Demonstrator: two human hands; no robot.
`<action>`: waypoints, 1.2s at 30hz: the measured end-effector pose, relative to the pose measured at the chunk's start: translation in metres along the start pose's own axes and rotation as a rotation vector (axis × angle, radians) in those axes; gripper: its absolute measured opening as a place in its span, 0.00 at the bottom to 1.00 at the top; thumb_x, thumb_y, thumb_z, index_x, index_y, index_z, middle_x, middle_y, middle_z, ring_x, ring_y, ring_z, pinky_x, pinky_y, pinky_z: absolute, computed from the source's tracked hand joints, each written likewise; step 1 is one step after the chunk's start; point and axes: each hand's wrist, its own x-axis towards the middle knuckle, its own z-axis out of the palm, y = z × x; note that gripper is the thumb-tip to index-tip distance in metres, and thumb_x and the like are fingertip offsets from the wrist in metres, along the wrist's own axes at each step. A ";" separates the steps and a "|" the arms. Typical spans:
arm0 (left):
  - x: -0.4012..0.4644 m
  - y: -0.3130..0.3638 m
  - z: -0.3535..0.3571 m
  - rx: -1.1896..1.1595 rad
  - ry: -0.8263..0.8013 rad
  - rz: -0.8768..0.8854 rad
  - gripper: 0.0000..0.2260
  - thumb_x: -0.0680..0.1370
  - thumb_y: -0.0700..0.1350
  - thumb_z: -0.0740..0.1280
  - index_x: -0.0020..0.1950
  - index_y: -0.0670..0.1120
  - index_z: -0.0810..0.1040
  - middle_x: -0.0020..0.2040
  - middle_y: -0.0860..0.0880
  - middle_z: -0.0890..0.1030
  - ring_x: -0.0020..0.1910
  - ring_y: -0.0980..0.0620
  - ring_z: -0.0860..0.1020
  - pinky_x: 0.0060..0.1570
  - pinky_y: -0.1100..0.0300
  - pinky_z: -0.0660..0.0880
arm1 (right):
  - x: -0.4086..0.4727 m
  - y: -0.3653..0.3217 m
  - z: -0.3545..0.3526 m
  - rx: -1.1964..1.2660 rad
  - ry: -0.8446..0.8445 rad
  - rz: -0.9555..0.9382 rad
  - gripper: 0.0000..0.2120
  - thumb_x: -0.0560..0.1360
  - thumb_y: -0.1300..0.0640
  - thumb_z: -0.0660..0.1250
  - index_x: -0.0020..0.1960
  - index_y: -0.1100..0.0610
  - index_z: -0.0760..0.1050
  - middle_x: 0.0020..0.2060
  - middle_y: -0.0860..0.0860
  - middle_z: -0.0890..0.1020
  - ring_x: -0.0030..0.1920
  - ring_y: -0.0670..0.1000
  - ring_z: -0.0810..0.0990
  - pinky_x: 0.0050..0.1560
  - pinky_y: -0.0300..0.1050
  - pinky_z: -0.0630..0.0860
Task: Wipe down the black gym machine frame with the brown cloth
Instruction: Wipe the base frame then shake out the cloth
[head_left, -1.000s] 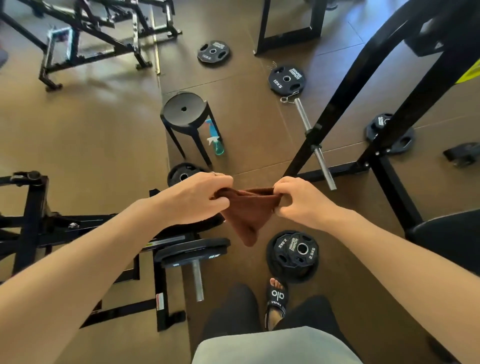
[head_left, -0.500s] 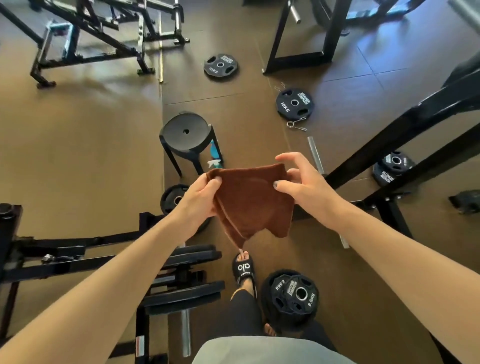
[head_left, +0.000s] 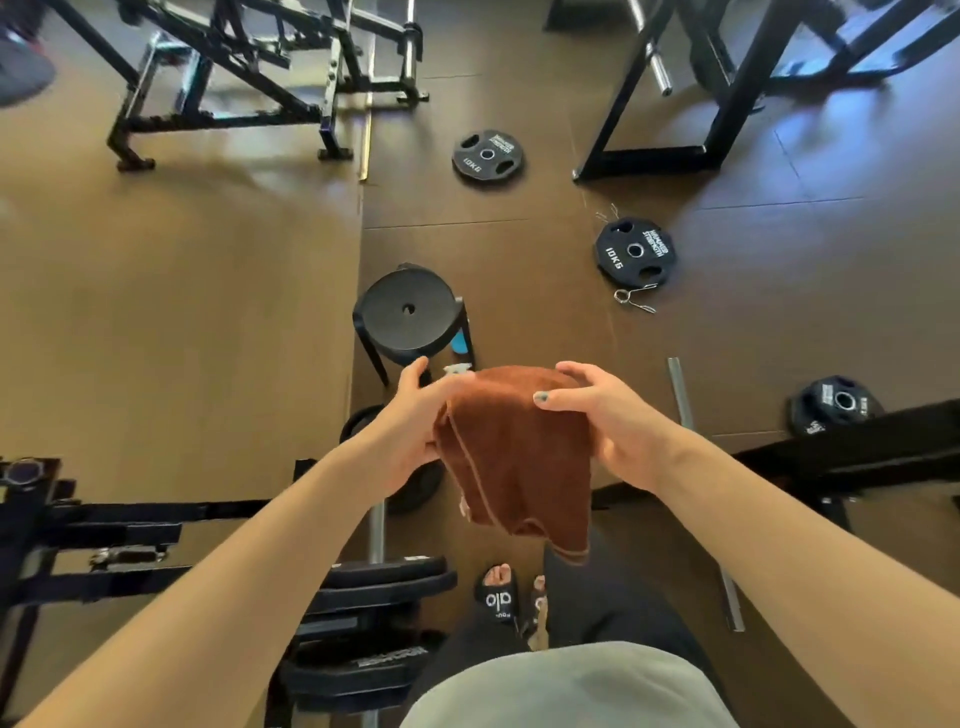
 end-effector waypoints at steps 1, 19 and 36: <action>0.002 0.002 0.000 0.073 -0.064 0.017 0.40 0.78 0.51 0.74 0.80 0.63 0.51 0.54 0.55 0.75 0.53 0.49 0.80 0.48 0.54 0.79 | 0.010 -0.006 0.000 -0.006 0.012 -0.007 0.41 0.68 0.57 0.79 0.76 0.51 0.65 0.63 0.55 0.80 0.61 0.56 0.81 0.65 0.55 0.78; 0.145 0.124 0.014 1.012 0.200 0.090 0.16 0.77 0.44 0.75 0.59 0.53 0.73 0.63 0.48 0.65 0.54 0.50 0.74 0.49 0.61 0.82 | 0.204 -0.137 -0.003 -1.297 -0.252 -0.279 0.22 0.76 0.65 0.70 0.66 0.51 0.70 0.60 0.51 0.66 0.56 0.52 0.73 0.60 0.46 0.78; 0.247 0.152 -0.103 0.104 0.256 0.060 0.08 0.84 0.50 0.64 0.58 0.49 0.80 0.52 0.51 0.83 0.52 0.56 0.81 0.48 0.65 0.76 | 0.377 -0.194 0.066 -0.576 -0.301 0.147 0.13 0.77 0.50 0.74 0.59 0.50 0.80 0.54 0.50 0.86 0.55 0.52 0.84 0.55 0.48 0.82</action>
